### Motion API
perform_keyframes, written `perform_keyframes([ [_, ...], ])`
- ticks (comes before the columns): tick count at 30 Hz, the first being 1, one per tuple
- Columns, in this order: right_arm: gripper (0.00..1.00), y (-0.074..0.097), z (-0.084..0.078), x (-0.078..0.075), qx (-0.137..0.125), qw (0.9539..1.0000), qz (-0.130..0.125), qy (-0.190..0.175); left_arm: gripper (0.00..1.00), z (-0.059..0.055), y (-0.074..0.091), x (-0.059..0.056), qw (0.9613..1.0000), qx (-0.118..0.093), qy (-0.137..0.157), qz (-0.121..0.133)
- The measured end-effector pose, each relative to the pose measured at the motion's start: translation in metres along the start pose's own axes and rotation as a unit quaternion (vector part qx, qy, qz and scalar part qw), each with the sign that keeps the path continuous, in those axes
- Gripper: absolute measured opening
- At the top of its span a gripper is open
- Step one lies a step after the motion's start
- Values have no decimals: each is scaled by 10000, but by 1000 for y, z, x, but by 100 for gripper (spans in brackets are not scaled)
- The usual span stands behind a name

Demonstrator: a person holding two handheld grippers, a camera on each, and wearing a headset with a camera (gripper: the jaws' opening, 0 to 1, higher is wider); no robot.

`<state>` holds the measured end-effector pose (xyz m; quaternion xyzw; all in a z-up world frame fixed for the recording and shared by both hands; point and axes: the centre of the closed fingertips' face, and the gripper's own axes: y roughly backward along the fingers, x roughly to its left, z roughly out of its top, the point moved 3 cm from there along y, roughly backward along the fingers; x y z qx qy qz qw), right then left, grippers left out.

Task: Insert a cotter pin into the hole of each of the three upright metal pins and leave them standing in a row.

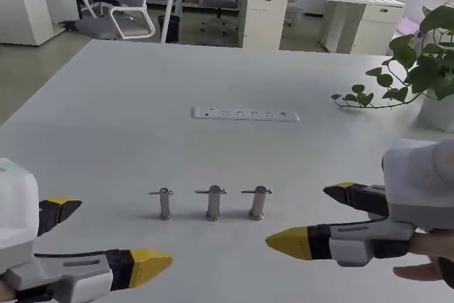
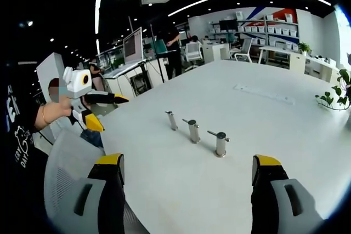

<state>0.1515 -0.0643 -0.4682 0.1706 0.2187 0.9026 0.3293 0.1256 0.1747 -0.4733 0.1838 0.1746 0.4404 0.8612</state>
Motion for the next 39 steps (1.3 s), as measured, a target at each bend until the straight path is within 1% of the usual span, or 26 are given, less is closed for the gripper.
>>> perform_keyframes([
  [2,96,1,-1,2,6,10000,-8,-31,99,0,2,0,10000,15,-46,44],
  [6,95,3,-8,5,111,9999,-67,35,99,0,6,-1,10000,12,-62,71],
  [9,94,5,-9,7,45,9999,-82,-73,98,-2,8,-1,9999,25,-72,105],
  [11,94,5,-10,7,56,9999,-79,-112,98,-3,10,-2,9999,40,-76,120],
  [12,94,5,-12,7,84,9999,-92,-113,98,-3,10,-2,9999,37,-78,124],
  [14,93,5,-18,4,289,9994,-188,-23,98,-2,11,-2,9999,-9,-81,143],
  [15,93,5,-18,3,308,9992,-240,50,98,-1,12,-2,9999,-27,-73,149],
  [17,93,4,-19,4,344,9990,-248,124,98,-1,13,-2,9999,-31,-75,147],
  [20,93,4,-18,5,324,9991,-231,116,99,-1,13,-2,9998,-15,-112,138],
  [25,93,5,-15,3,177,9994,-286,-25,99,-1,14,-3,9999,-22,-126,100],
  [31,93,6,-12,2,28,9991,-377,-175,99,-2,17,1,9998,-44,-69,189],
  [39,92,6,-14,3,12,9988,-409,-257,99,-4,21,4,9996,-24,-34,271],
])
